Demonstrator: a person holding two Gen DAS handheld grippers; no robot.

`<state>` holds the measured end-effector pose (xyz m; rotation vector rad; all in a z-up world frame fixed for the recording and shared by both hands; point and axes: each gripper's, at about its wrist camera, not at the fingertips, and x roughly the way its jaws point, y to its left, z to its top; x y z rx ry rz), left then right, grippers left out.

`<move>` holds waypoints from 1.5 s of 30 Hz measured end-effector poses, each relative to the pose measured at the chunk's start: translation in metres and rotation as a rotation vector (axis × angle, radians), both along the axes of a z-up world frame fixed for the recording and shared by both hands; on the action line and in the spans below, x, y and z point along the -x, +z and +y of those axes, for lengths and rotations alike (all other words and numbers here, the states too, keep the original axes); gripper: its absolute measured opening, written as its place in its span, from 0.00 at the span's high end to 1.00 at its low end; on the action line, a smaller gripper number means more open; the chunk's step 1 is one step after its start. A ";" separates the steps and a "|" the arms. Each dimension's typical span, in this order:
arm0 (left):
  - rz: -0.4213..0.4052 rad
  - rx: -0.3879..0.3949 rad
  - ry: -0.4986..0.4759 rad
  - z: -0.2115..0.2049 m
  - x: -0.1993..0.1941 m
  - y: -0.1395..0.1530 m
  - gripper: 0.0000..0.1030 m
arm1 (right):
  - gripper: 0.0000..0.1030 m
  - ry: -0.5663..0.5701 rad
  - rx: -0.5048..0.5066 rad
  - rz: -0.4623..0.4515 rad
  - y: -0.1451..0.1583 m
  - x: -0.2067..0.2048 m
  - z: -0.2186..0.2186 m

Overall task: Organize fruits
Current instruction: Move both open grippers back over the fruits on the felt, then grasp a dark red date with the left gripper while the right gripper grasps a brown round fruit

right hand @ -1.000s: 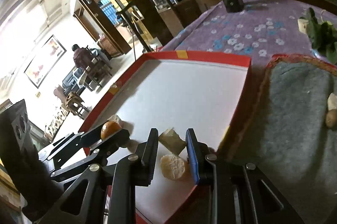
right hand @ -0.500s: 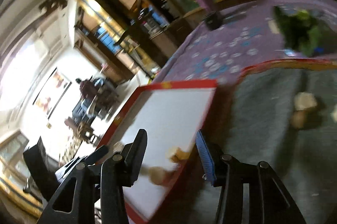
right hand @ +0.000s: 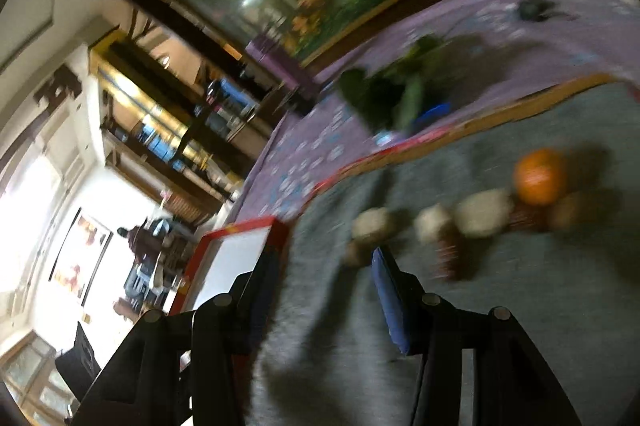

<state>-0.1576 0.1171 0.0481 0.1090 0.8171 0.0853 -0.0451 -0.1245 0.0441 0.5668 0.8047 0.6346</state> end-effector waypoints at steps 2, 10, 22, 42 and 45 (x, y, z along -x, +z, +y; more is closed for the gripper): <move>0.016 0.001 -0.019 -0.009 -0.002 -0.002 0.56 | 0.54 -0.063 0.015 0.005 0.000 -0.001 -0.030; 0.037 0.023 -0.128 -0.050 -0.012 0.003 0.56 | 0.60 -0.178 0.177 0.128 -0.011 -0.018 -0.095; 0.077 0.056 -0.251 -0.098 -0.039 0.006 0.56 | 0.77 -0.131 0.427 0.041 -0.030 -0.042 -0.065; 0.201 0.156 -0.215 -0.160 -0.133 -0.027 0.56 | 0.77 -0.219 0.257 0.120 -0.036 -0.044 -0.100; 0.192 0.149 -0.204 -0.162 -0.138 -0.030 0.58 | 0.77 -0.219 0.258 0.120 -0.036 -0.043 -0.100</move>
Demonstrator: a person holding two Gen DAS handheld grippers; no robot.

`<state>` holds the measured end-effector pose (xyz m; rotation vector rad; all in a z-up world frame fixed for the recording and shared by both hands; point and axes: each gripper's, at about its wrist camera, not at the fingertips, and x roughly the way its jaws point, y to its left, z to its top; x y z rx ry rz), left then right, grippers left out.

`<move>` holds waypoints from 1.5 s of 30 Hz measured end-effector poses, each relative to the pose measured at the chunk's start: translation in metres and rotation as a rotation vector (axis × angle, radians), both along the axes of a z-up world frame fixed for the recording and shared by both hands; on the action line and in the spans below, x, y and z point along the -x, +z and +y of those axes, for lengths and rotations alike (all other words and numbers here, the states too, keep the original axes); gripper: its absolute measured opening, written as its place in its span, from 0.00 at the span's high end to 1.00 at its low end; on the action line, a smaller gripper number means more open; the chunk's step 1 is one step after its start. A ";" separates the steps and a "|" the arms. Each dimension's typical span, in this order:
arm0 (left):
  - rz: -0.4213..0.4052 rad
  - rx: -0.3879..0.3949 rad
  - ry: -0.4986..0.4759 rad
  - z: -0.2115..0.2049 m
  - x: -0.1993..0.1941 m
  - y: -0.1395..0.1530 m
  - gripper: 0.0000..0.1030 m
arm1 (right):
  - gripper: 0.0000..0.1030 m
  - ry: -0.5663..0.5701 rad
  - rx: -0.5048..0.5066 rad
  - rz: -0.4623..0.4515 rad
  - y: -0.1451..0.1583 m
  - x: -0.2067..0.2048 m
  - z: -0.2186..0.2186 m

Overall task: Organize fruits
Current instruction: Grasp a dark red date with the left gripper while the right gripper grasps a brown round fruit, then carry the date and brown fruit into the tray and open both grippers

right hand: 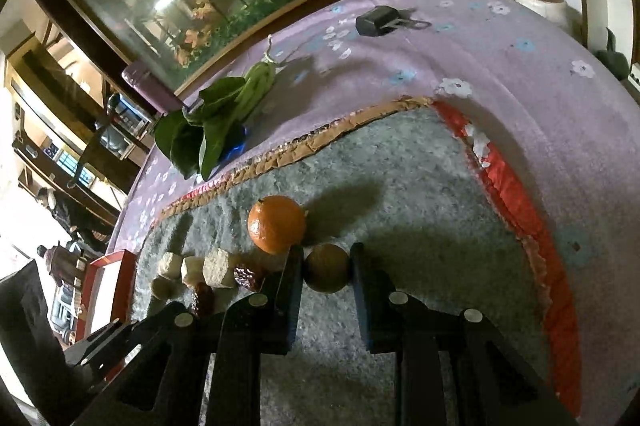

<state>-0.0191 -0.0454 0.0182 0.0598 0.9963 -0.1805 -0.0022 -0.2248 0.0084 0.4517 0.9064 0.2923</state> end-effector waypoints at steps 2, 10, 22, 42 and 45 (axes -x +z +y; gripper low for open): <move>-0.011 -0.015 -0.007 -0.005 -0.004 -0.001 0.61 | 0.77 0.000 -0.003 0.001 0.000 0.000 0.000; -0.068 -0.053 -0.035 -0.021 0.000 -0.004 0.85 | 0.77 0.000 0.000 -0.002 0.000 0.001 0.001; -0.102 -0.006 -0.017 -0.011 0.021 0.008 0.86 | 0.77 -0.006 -0.015 -0.025 0.000 0.002 -0.002; -0.365 -0.020 0.316 0.189 0.145 0.082 0.85 | 0.78 0.125 -0.077 -0.170 0.044 0.032 0.078; -0.352 -0.043 0.392 0.221 0.155 0.074 0.85 | 0.78 0.238 -0.094 -0.184 0.058 0.037 0.126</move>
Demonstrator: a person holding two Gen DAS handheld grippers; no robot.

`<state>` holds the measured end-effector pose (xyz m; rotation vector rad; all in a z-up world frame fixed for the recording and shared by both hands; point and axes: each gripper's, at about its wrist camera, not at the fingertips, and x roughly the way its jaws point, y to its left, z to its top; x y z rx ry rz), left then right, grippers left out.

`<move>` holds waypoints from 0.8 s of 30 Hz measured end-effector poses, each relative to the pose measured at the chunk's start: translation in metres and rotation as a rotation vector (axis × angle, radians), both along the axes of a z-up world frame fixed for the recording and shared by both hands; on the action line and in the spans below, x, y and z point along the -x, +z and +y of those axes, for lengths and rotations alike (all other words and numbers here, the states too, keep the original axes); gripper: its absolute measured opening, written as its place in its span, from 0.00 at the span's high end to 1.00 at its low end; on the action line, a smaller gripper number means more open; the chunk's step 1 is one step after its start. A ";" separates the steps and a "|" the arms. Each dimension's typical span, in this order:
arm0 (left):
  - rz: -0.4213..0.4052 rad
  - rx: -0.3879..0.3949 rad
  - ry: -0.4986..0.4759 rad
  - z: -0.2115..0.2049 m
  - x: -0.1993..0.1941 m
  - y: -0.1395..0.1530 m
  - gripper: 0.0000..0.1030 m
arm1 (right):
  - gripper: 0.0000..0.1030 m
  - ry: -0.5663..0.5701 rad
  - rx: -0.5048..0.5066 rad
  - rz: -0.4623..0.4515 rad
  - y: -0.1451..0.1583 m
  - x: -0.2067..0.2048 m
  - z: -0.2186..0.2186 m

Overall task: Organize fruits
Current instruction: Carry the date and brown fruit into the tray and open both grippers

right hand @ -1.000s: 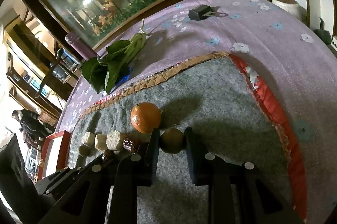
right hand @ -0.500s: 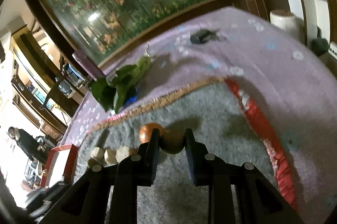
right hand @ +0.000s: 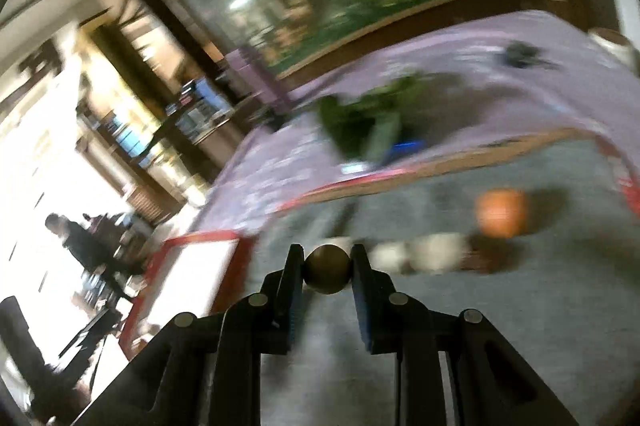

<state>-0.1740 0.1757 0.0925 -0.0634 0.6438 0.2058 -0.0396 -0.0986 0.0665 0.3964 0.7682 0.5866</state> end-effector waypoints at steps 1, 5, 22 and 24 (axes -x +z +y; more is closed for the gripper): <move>0.006 0.002 0.021 0.010 0.004 -0.004 0.85 | 0.78 0.039 0.004 -0.006 0.004 0.002 0.017; 0.030 0.019 0.057 0.034 0.011 -0.016 0.85 | 0.78 0.204 0.026 -0.014 0.011 0.016 0.088; 0.131 0.014 0.064 0.055 0.008 -0.057 0.85 | 0.78 0.445 0.216 0.051 -0.044 0.048 0.245; 0.141 0.010 0.075 0.057 0.009 -0.058 0.85 | 0.78 0.448 0.223 0.049 -0.044 0.050 0.249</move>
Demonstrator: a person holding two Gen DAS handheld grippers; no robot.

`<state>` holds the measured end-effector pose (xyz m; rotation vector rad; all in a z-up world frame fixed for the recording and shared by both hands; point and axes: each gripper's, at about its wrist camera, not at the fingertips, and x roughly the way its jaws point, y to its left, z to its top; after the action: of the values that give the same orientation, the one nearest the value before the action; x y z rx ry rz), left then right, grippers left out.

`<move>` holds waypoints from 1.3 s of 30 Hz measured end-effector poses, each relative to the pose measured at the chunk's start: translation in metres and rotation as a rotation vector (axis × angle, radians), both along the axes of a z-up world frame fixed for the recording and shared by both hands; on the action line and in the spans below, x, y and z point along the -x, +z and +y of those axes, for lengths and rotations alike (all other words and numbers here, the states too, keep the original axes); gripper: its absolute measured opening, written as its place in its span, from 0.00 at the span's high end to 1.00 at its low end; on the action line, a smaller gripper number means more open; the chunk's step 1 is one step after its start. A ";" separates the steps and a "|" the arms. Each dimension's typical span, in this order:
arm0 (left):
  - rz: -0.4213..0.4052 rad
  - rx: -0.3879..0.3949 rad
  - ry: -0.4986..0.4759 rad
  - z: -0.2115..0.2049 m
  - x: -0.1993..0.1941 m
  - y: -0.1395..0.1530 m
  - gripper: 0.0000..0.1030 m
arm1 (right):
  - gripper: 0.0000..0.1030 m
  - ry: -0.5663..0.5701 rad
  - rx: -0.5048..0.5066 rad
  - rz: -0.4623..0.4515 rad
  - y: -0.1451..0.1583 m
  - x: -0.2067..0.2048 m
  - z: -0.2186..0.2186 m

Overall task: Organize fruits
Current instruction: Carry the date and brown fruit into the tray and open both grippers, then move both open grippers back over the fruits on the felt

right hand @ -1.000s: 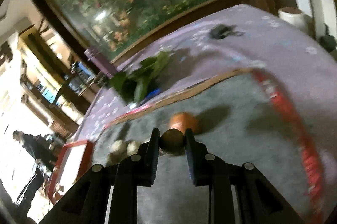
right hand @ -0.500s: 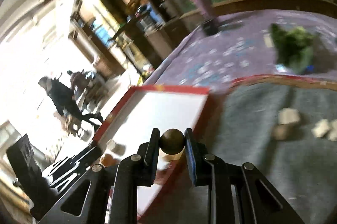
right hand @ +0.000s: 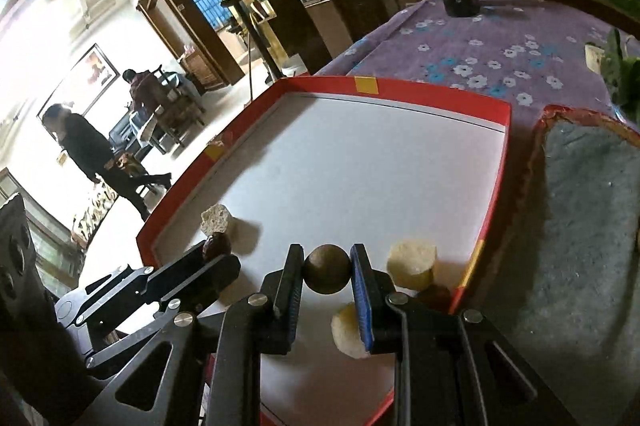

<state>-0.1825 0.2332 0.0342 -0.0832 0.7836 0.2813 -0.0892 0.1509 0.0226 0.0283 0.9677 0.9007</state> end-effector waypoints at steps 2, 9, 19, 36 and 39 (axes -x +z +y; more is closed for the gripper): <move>0.011 -0.002 0.011 0.002 0.000 -0.001 0.84 | 0.78 0.005 0.004 0.011 0.000 0.000 0.003; 0.010 -0.024 0.012 -0.004 0.001 0.002 0.51 | 0.74 -0.013 -0.039 -0.029 0.013 0.003 -0.015; -0.003 -0.076 -0.021 -0.032 0.005 0.010 0.45 | 0.70 -0.169 -0.094 -0.026 0.018 -0.013 -0.095; 0.034 -0.098 -0.182 -0.102 0.003 0.010 0.45 | 0.66 -0.517 -0.185 0.040 0.002 -0.034 -0.282; 0.048 -0.096 -0.208 -0.113 0.002 0.006 0.45 | 0.66 -0.530 -0.240 0.097 -0.004 -0.038 -0.295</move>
<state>-0.1843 0.1200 0.0403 0.0956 0.8182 0.1238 -0.0515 -0.1442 0.0189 0.5143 0.8761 0.5208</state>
